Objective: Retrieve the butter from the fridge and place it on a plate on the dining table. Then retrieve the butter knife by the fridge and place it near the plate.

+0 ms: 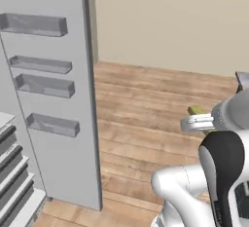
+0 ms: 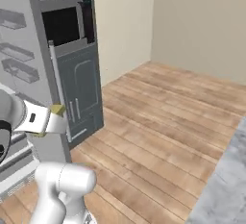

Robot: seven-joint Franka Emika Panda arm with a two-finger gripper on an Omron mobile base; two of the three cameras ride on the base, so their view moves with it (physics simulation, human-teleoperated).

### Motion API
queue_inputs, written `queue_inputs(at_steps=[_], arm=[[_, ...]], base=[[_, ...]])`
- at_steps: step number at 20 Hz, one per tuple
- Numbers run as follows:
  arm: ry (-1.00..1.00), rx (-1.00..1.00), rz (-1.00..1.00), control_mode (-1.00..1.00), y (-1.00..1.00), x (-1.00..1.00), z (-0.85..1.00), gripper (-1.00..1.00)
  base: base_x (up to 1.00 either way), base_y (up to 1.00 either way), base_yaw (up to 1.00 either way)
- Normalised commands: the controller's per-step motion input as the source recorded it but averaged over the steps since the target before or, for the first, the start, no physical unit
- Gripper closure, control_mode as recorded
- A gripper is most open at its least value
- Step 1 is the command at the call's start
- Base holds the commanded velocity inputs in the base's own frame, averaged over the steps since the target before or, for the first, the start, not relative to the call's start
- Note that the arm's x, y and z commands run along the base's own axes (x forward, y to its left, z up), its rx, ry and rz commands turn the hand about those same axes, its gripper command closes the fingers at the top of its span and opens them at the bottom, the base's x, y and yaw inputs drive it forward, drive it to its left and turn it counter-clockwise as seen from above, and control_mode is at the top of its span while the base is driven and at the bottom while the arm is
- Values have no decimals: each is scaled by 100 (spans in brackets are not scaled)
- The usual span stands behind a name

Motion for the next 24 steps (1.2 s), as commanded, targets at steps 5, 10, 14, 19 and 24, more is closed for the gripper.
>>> queue_inputs(at_steps=[5, 10, 14, 19, 24], arm=[[0, 0, 0, 100, 0, 0, 0, 100], [0, 0, 0, 100, 0, 0, 0, 100], [0, 0, 0, 100, 0, 0, 0, 100], [0, 0, 0, 100, 0, 0, 0, 100], [0, 0, 0, 100, 0, 0, 0, 100]], base=[[-23, -1, -78], [-31, 0, -73], [-54, 5, -61], [-79, 10, -40], [-100, 0, -21]])
